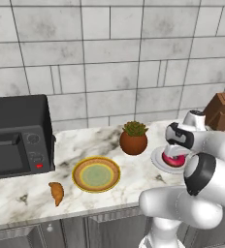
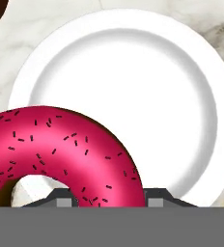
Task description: Place the pastries on the plates.
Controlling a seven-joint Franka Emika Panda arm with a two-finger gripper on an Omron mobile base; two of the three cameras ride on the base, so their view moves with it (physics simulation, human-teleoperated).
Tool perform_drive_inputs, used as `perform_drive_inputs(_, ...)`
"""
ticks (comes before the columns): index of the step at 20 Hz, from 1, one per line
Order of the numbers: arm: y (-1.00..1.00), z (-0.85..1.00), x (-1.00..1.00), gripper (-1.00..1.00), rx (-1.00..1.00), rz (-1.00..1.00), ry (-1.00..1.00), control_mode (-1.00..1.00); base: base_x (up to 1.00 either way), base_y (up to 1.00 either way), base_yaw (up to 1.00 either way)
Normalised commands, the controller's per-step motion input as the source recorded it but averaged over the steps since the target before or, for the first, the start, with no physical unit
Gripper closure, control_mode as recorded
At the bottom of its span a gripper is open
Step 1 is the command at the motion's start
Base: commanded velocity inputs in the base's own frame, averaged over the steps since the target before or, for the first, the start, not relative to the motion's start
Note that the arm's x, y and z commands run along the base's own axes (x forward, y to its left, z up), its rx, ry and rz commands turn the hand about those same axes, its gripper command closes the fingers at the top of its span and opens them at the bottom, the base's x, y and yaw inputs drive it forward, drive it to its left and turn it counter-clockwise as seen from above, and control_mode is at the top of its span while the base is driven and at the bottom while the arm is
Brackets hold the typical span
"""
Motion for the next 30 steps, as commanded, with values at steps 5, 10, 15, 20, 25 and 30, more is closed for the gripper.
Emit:
perform_drive_inputs(5, -0.09, -0.12, 0.15, 1.0, 0.0, 0.0, 0.0, -1.0, 0.0, 0.0, 0.0)
perform_drive_inputs(10, -0.22, -0.1, 0.11, 1.0, 0.0, 0.0, 0.0, -1.0, 0.0, 0.0, 0.0)
perform_drive_inputs(15, -0.06, -0.16, 0.14, 1.0, 0.0, 0.0, -0.01, -1.0, 0.0, 0.0, 0.0)
perform_drive_inputs(20, 0.0, -0.18, 0.19, 1.0, 0.0, 0.0, -0.01, -1.0, 0.0, 0.0, 0.0)
perform_drive_inputs(25, -0.01, -0.14, 0.25, 1.0, 0.0, 0.0, -0.02, -1.0, 0.0, 0.0, 0.0)
perform_drive_inputs(30, -0.07, -0.17, 0.29, 1.0, 0.0, 0.0, -0.04, -1.0, 0.0, 0.0, 0.0)
